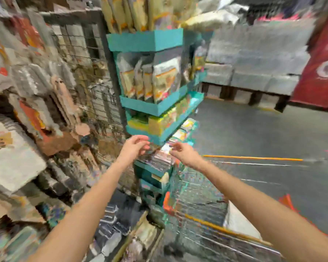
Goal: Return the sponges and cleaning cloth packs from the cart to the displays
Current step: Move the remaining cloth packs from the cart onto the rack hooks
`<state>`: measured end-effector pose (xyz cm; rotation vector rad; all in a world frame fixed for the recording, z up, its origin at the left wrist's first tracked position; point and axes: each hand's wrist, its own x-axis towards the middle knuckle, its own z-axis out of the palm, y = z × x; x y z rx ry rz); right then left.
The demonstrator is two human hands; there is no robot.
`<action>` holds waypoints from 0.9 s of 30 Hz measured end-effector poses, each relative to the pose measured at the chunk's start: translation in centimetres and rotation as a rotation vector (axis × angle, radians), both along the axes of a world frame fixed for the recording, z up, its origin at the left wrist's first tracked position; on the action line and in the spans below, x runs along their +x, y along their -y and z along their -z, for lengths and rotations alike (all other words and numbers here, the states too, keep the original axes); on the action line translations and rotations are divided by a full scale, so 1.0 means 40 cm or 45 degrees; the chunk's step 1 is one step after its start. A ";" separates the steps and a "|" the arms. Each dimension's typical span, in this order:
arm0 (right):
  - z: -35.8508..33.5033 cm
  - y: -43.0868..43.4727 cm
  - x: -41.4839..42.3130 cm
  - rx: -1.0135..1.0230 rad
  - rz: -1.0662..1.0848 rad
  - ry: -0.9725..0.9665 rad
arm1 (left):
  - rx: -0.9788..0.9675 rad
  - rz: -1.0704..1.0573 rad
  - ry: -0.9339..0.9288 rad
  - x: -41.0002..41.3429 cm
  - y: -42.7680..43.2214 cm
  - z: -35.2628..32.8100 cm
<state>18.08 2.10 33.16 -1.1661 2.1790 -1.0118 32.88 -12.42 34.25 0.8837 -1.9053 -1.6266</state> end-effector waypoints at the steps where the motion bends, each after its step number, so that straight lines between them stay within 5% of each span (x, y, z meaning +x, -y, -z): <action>1: 0.012 -0.073 -0.031 0.017 0.053 0.012 | 0.009 0.052 0.002 -0.052 -0.052 0.017; 12: 0.243 -0.611 -0.355 0.249 0.690 0.260 | 0.188 0.562 0.259 -0.530 -0.476 0.290; 27: 0.632 -0.706 -0.634 0.449 0.979 0.655 | 0.163 0.852 0.805 -0.931 -0.557 0.754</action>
